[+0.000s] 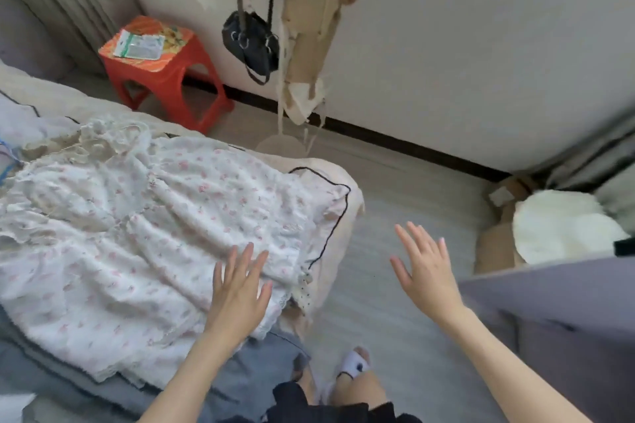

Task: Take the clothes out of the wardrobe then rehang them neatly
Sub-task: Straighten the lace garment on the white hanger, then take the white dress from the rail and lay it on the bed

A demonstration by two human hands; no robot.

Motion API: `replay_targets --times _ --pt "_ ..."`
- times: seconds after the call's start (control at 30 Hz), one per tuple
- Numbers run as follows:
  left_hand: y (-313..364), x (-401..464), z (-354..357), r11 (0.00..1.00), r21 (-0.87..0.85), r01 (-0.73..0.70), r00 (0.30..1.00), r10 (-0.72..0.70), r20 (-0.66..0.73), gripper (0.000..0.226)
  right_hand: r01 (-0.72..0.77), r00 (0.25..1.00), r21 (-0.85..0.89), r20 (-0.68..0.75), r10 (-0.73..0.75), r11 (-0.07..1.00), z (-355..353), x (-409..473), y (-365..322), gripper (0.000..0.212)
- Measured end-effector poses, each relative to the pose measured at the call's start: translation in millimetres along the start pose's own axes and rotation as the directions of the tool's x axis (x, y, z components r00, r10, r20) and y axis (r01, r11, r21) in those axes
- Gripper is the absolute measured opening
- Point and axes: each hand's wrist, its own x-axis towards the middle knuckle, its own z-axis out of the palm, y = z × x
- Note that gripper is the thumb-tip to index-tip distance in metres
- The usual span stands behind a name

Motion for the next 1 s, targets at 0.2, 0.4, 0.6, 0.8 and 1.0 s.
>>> replay_targets --times 0.2,0.4,0.6,0.8,1.0 --pt "105 12 -3 0.962 -0.004 -0.272 0.962 0.272 -0.021 0.061 -0.284 0.952 0.044 -0.108 0.287 0.958 -40 -95 74 0.047" --pt "243 -1 10 0.831 0.006 -0.556 0.831 0.556 -0.003 0.051 -0.519 0.801 0.229 -0.207 0.562 0.824 -92 -191 132 0.053" --pt "386 -42 36 0.645 0.013 -0.764 0.644 0.763 0.051 0.053 -0.680 0.575 0.298 -0.350 0.739 0.670 -139 -294 206 0.067" --pt "507 -100 73 0.425 -0.051 -0.904 0.419 0.903 0.096 0.051 -0.773 0.323 0.384 -0.446 0.835 0.504 -176 -384 264 0.058" --pt "617 -131 100 0.286 -0.156 -0.945 0.261 0.952 0.162 0.052 -0.822 0.122 0.446 -0.472 0.873 0.355 -195 -442 310 0.060"
